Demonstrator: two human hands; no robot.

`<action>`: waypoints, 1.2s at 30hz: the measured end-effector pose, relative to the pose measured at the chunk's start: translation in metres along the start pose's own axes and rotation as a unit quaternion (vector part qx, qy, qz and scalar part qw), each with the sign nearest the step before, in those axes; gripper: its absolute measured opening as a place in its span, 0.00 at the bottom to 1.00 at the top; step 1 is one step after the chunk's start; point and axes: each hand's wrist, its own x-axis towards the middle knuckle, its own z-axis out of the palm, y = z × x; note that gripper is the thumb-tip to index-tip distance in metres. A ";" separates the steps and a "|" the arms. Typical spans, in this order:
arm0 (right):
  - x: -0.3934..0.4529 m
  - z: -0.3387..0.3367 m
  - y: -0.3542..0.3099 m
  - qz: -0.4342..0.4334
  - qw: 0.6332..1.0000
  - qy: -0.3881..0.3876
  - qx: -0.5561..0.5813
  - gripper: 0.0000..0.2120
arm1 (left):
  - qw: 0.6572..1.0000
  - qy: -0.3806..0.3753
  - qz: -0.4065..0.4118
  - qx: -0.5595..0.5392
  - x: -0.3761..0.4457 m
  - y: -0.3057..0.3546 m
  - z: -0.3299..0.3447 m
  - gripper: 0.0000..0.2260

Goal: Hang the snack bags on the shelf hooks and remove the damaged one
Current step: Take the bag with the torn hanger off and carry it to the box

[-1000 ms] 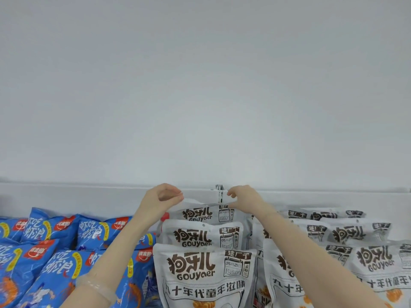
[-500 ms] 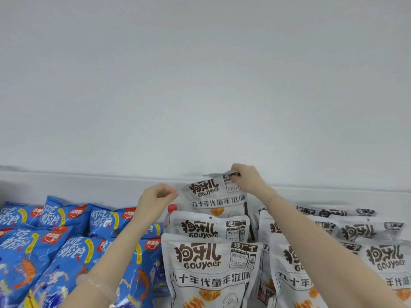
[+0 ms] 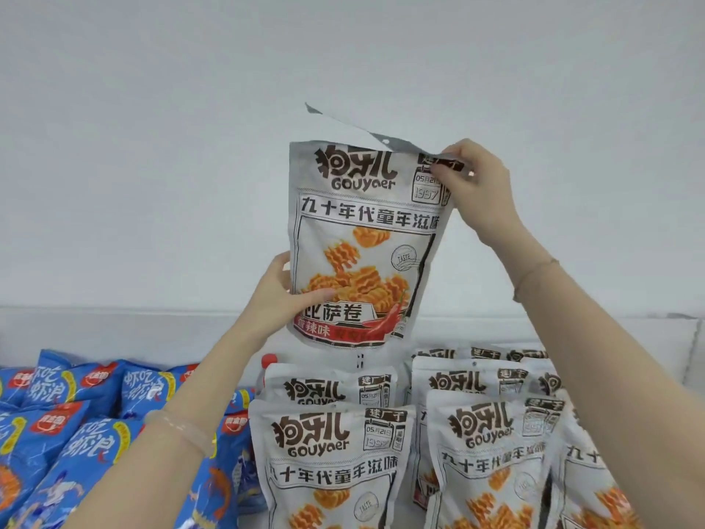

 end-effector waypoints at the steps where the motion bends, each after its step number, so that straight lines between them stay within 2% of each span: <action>1: -0.001 -0.004 -0.006 -0.001 1.000 0.007 0.015 0.07 | 0.999 -0.016 0.009 -0.026 -0.003 0.006 0.001 0.34; 3: -0.007 -0.010 -0.011 0.003 0.999 0.018 0.034 0.10 | 0.998 -0.026 0.025 -0.056 -0.010 0.013 0.002 0.29; 5: -0.016 -0.017 -0.013 0.025 0.996 0.028 0.079 0.08 | 0.996 -0.019 0.039 -0.072 -0.019 0.015 0.004 0.26; 7: -0.029 -0.022 -0.014 0.082 0.978 0.019 0.190 0.07 | 0.995 -0.008 0.046 -0.085 -0.029 0.014 0.006 0.26; 9: -0.044 -0.024 -0.012 0.148 0.952 -0.006 0.269 0.10 | 0.994 -0.003 0.048 -0.094 -0.037 0.013 0.008 0.25; 12: -0.079 -0.023 -0.011 0.210 0.941 -0.098 0.247 0.20 | 0.992 -0.006 0.031 -0.125 -0.046 0.012 0.011 0.24; 15: -0.124 -0.019 -0.011 0.231 0.936 -0.188 0.186 0.13 | 0.988 -0.008 0.010 -0.152 -0.055 0.017 0.017 0.24; 17: -0.151 -0.022 -0.015 0.240 0.939 -0.192 0.157 0.14 | 0.984 -0.013 -0.002 -0.176 -0.062 0.022 0.023 0.24; 21: -0.194 -0.047 -0.027 0.274 0.939 -0.158 0.136 0.23 | 0.974 -0.044 -0.030 -0.221 -0.078 0.032 0.046 0.24; 24: -0.224 -0.077 -0.037 0.297 0.943 -0.118 0.095 0.26 | 0.970 -0.092 -0.050 -0.219 -0.092 0.034 0.076 0.29; 29: -0.285 -0.144 -0.039 0.373 0.923 -0.005 0.098 0.31 | 0.958 -0.192 -0.074 -0.198 -0.122 0.029 0.145 0.40; 30: -0.299 -0.159 -0.042 0.389 0.916 0.019 0.098 0.30 | 0.955 -0.211 -0.072 -0.194 -0.132 0.031 0.160 0.40; 33: -0.343 -0.206 -0.054 0.433 0.893 0.078 0.090 0.29 | 0.951 -0.257 -0.023 -0.169 -0.172 0.043 0.209 0.26; 36: -0.387 -0.258 -0.072 0.467 0.870 0.139 0.075 0.28 | 0.941 -0.305 0.004 -0.146 -0.215 0.053 0.263 0.23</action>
